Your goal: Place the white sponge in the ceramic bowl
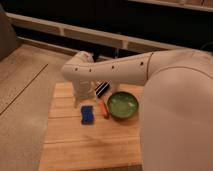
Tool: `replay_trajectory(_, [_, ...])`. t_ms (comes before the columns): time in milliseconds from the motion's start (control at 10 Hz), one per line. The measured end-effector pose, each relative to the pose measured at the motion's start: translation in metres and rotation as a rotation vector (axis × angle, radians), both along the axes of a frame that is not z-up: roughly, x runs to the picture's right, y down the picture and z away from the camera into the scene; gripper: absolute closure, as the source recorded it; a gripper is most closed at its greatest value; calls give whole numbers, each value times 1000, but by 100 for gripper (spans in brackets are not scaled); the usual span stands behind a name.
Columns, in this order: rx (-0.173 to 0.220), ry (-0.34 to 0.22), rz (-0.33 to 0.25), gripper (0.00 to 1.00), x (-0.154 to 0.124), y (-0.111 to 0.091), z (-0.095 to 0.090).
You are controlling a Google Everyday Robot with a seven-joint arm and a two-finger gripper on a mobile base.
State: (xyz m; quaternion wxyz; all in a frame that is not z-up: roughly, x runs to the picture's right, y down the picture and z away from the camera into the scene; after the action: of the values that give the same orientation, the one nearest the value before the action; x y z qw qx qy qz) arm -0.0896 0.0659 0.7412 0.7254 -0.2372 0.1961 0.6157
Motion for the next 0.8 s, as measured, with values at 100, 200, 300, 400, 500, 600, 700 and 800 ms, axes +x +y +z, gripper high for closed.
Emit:
replay_trajectory(100, [30,-31,-25,35,11,-15,14])
replay_trajectory(200, [53,-56,-33,35,25,-29,27])
replay_trajectory(300, [77,-71,-40,35,46,-42,40])
replay_trajectory(400, [89,-83,-45,35,54,-49,46])
replay_trajectory(500, [94,-91,-49,35,56,-51,48])
replay_trajectory(600, [94,-93,-51,35,53,-51,48])
replay_trajectory(700, [90,-92,-62,35,51,-50,48])
replay_trajectory(800, [83,-100,-80,35,41,-47,49])
